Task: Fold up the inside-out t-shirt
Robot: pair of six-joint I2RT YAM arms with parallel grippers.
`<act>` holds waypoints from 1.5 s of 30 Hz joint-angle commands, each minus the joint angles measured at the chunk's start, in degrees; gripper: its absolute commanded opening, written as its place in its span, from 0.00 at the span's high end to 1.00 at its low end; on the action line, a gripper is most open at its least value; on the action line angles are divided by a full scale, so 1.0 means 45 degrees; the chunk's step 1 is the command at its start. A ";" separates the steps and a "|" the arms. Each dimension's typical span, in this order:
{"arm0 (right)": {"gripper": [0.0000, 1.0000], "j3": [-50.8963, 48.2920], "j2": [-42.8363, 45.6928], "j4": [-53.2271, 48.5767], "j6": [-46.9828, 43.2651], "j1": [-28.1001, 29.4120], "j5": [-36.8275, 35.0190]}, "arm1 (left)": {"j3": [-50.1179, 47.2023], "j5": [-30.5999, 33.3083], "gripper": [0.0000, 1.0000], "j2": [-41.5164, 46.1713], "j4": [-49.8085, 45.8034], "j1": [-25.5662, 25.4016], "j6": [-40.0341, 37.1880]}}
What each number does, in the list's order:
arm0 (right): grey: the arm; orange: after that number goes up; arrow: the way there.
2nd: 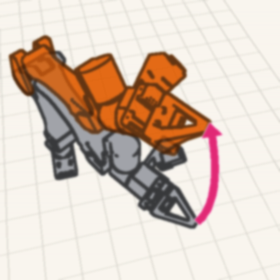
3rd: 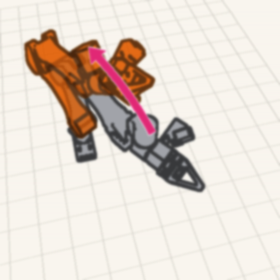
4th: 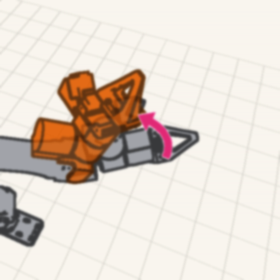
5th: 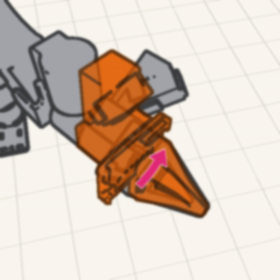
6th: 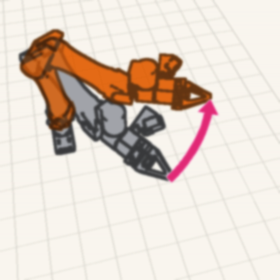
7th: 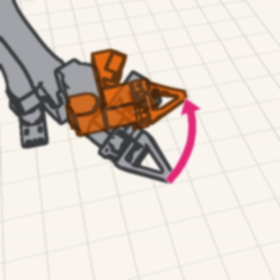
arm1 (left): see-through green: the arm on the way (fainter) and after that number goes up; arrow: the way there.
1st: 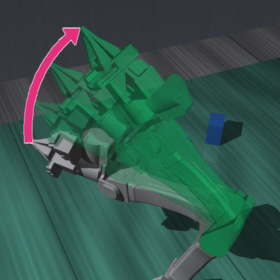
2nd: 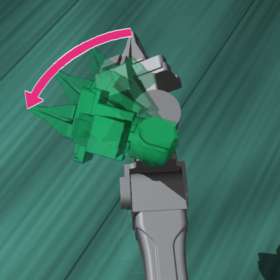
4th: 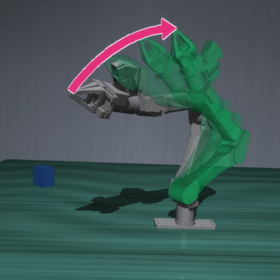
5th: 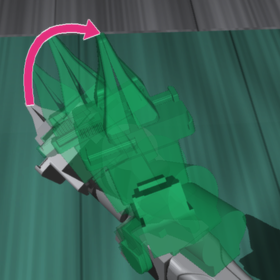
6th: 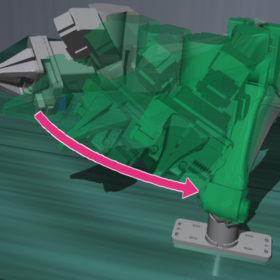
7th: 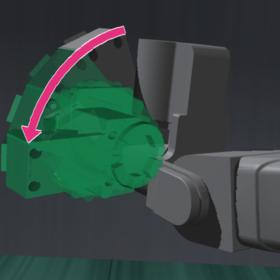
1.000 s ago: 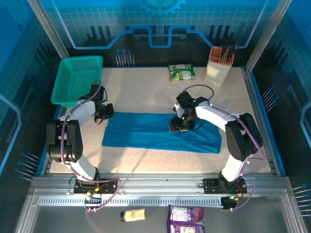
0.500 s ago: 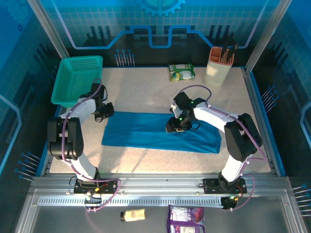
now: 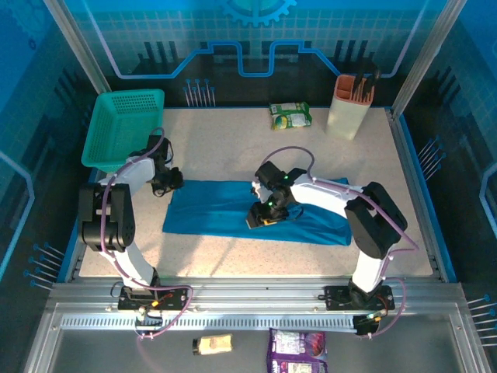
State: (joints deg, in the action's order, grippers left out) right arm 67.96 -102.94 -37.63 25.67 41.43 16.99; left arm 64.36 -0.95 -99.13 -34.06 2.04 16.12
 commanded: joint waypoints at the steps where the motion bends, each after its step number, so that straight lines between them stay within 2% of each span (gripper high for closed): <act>1: 0.42 0.0248 -0.0630 0.0084 0.0320 0.0315 0.0150 | -0.0080 0.0140 0.86 0.0057 -0.0223 0.0034 -0.0241; 8: 0.42 0.0219 -0.1294 -0.0223 0.0083 0.0373 -0.0142 | 0.0023 0.0318 1.00 -0.0052 -0.0279 0.0034 -0.0418; 16: 0.42 0.0190 -0.1717 -0.0615 -0.0380 0.0383 -0.0222 | 0.1332 0.0934 1.00 -0.0032 -0.0787 0.0054 -0.0384; 23: 0.42 0.0190 -0.1741 -0.0736 -0.0506 0.0378 -0.0214 | 0.2543 0.1010 1.00 -0.1083 -0.1386 0.0054 -0.0552; 30: 0.42 0.0267 -0.1481 -0.0759 -0.0412 0.0378 -0.0148 | 0.2424 0.1464 1.00 -0.1821 -0.1578 0.0054 -0.0593; 35: 0.42 0.0857 -0.0715 -0.0956 -0.0356 0.0286 -0.0219 | 0.2261 0.1343 0.96 -0.1357 -0.1837 0.0054 -0.0613; 38: 0.42 0.1247 -0.0136 -0.0994 -0.0192 -0.0031 -0.0467 | 0.2097 0.1265 0.84 -0.0711 -0.2079 0.0034 -0.0453; 42: 0.42 0.1420 0.0645 -0.1206 -0.0137 -0.0829 -0.1508 | 0.1716 0.0854 0.76 0.0247 -0.2215 -0.0426 -0.0207; 45: 0.42 0.1411 0.1045 -0.1673 -0.0453 -0.1892 -0.2504 | 0.1349 0.0386 0.78 0.0523 -0.2184 -0.1216 0.0062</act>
State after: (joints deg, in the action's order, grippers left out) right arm 73.14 -100.75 -41.32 24.43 37.19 11.60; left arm 72.23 3.79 -98.91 -41.93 -0.23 15.09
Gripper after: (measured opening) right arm 0.580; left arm 0.228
